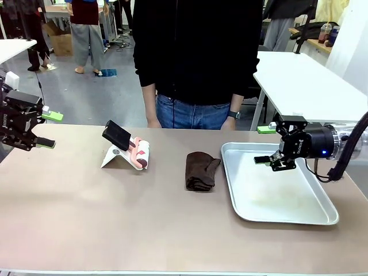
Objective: Clean the surface of the table.
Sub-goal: Return the Lint Roller and towel to their original positions.
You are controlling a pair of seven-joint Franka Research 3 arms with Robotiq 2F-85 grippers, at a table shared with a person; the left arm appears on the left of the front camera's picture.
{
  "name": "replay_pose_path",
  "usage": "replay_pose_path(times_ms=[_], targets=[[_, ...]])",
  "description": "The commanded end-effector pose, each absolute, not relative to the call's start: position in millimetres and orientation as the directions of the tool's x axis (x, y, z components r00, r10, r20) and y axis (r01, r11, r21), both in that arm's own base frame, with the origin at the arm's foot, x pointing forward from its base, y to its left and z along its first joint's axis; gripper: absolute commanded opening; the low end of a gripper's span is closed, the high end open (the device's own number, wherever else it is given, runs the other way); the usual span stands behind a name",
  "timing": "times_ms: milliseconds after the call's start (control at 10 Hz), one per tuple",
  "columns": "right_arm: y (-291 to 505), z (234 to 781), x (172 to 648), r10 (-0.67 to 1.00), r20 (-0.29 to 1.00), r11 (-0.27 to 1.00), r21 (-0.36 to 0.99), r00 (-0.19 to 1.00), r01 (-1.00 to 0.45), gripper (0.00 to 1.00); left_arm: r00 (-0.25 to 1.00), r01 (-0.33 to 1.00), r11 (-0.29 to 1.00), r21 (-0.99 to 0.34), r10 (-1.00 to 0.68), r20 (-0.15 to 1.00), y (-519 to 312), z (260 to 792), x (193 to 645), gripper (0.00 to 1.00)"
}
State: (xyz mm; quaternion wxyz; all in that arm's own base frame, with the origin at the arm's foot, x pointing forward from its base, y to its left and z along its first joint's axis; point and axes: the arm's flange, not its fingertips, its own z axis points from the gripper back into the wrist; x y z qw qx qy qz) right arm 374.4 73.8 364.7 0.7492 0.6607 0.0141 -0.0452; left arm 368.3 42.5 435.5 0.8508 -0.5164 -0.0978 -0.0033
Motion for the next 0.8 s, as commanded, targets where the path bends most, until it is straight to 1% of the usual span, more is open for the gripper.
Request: replay_pose_path(times_ms=[0,700], targets=[[75.4,368.1,373.8,-0.046,-0.076,0.123,0.989,0.996,0.081,1.00,0.982,0.104,0.469,-0.877,0.090,0.164,44.2,435.3,363.3,1.00],[75.4,368.1,373.8,-0.046,-0.076,0.123,0.989,0.996,0.081,1.00,0.982,0.104,0.469,-0.877,0.090,0.164,44.2,435.3,363.3,1.00]])
